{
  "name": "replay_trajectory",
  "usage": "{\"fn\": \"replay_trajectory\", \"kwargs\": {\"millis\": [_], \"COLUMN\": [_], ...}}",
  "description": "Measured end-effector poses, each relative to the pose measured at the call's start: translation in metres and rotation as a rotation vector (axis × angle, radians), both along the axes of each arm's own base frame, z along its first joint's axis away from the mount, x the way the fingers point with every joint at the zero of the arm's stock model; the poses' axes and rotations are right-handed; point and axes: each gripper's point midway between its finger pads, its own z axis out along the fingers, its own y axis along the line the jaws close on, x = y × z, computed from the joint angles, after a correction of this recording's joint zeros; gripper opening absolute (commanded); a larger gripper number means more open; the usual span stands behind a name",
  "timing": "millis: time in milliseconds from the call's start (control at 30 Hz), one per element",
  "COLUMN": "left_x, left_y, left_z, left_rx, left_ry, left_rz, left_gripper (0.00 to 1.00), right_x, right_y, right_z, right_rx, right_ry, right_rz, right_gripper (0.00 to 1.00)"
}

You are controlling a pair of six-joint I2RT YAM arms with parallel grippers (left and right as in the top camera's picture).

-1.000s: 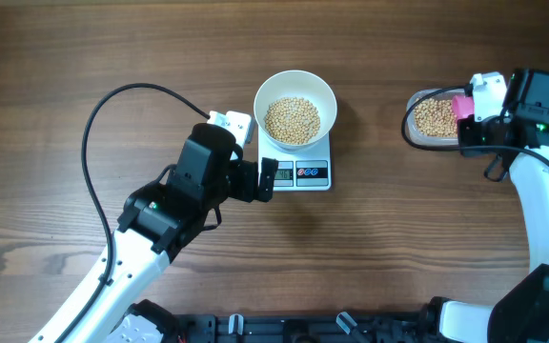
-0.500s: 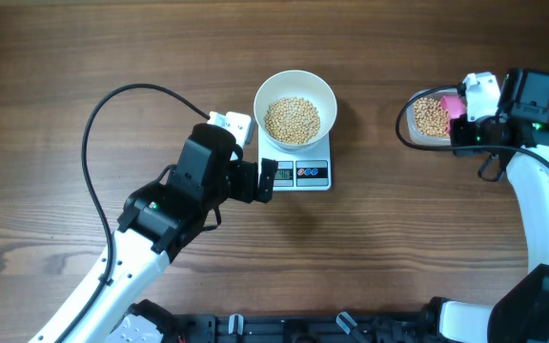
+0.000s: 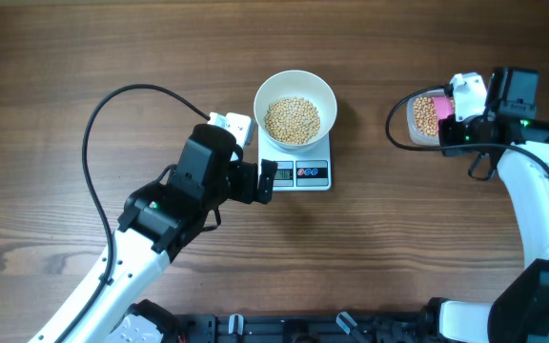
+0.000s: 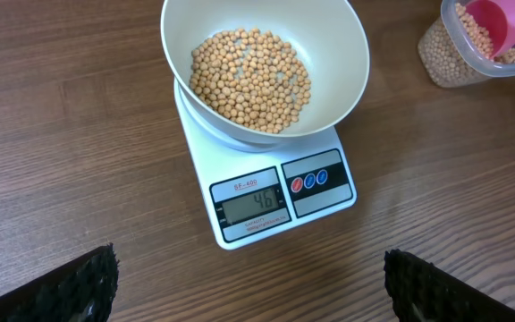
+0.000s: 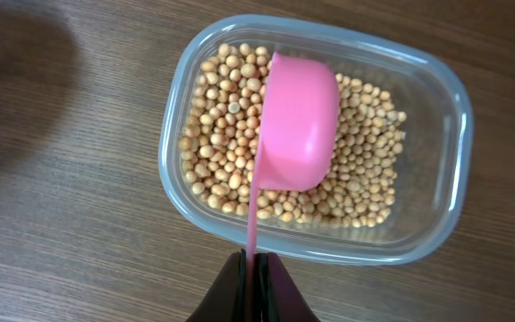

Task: Scoop item into bowl and weigh 150g on scale
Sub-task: 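Lower the pink scoop with the right gripper into the soybeans, then drag the scoop through the soybeans and lift it filled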

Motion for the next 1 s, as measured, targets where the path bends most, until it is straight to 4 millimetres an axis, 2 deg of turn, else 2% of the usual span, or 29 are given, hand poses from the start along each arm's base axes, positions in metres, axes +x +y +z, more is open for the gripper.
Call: {"fn": "replay_trajectory", "kwargs": {"millis": [600,1000], "left_x": [-0.001,-0.001], "left_y": [0.0,0.0], "left_z": [-0.001,-0.002], "left_rx": [0.003,0.004], "left_ry": [0.004,0.007], "left_rz": [0.0,0.0], "left_gripper": [1.0,1.0], "right_x": [0.002,0.001], "right_y": [0.015,-0.001], "right_z": [-0.002,0.002], "right_rx": [0.144,0.317], "right_ry": [0.007,-0.008], "right_rz": [-0.076,-0.192], "right_gripper": [0.04,0.04]}}
